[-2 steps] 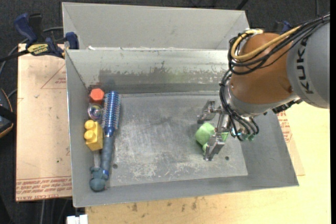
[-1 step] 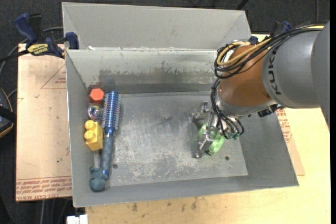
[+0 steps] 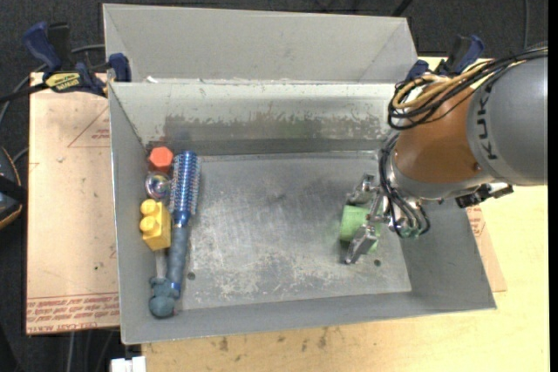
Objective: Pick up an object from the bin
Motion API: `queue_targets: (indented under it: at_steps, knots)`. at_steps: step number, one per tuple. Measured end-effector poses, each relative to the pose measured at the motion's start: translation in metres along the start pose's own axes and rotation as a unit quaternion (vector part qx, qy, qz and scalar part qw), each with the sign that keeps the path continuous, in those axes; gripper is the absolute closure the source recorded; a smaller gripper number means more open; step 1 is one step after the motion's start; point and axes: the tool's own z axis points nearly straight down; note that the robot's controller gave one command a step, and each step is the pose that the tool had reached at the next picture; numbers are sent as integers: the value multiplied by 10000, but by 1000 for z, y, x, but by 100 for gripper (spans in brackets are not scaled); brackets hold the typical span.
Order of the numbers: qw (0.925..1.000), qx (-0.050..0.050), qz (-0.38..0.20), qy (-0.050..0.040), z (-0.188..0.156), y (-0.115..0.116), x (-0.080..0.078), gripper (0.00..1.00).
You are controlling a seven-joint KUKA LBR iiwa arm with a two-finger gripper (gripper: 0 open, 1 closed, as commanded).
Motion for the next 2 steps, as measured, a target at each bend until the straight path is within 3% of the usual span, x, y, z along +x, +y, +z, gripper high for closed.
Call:
queue_targets:
  at_steps: [1, 2]
  knots:
    - [10000, 1, -9, -21, -1, 1, -1, 100]
    - [9999, 2, -121, -33, -141, 2, -6, 100]
